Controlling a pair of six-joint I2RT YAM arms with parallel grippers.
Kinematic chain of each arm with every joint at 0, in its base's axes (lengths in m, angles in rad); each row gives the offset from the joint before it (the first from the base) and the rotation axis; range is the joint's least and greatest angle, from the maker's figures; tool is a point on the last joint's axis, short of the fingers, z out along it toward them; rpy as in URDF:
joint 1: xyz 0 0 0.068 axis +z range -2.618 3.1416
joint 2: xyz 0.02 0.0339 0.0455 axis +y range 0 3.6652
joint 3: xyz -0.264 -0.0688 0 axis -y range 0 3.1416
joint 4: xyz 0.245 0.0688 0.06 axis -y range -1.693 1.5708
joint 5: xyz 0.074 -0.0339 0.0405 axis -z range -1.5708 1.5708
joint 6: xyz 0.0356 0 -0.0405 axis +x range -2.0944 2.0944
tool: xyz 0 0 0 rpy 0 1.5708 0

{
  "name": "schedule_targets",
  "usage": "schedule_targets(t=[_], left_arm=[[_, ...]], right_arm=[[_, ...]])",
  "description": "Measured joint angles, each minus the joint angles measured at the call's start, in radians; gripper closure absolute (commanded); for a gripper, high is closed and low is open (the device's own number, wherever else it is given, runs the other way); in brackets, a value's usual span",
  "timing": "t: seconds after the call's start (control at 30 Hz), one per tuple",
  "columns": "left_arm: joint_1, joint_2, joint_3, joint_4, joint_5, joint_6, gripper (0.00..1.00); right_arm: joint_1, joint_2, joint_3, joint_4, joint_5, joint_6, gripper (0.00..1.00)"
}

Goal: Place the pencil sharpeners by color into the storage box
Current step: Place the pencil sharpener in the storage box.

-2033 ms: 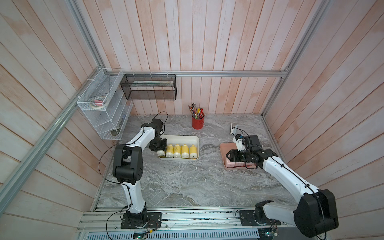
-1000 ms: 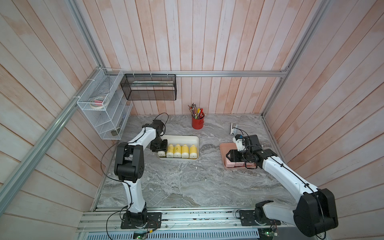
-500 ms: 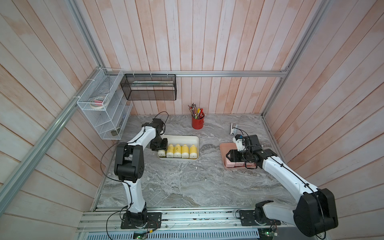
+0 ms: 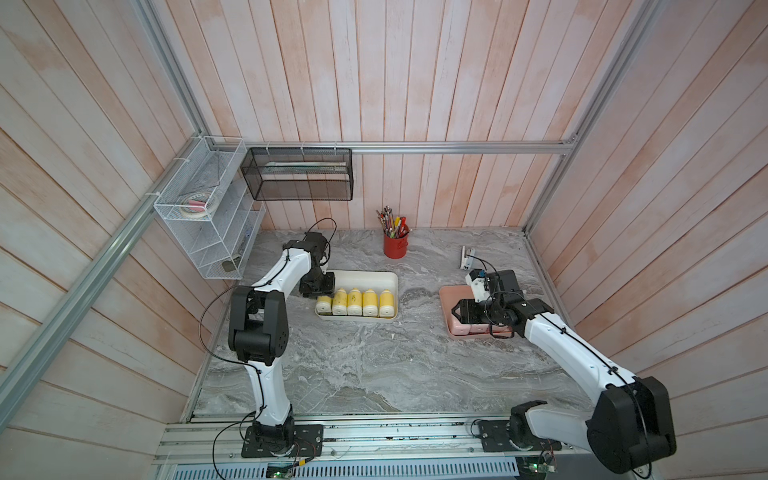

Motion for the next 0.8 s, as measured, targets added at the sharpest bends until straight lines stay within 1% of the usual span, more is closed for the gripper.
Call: schedule_targets(t=[0.23,0.53,0.63,0.73,0.8], left_arm=[[-0.021,-0.04,0.039,-0.032,-0.015,-0.011,0.43],[-0.036,-0.119,0.053,-0.028,-0.007,-0.031,0.4],[-0.036,-0.162,0.018,0.006,0.013,-0.04,0.39],[-0.036,-0.22,-0.047,0.054,0.042,-0.049,0.39],[-0.036,-0.263,-0.098,0.09,0.065,-0.053,0.36]], right_arm=[[0.0,-0.015,-0.014,0.003,0.0,0.0,0.4],[0.0,-0.044,-0.025,0.005,0.0,0.004,0.4],[0.0,-0.058,-0.026,0.004,0.0,0.008,0.4],[0.0,-0.071,-0.031,0.004,0.001,0.015,0.4],[0.0,-0.077,-0.04,0.006,0.001,0.019,0.4]])
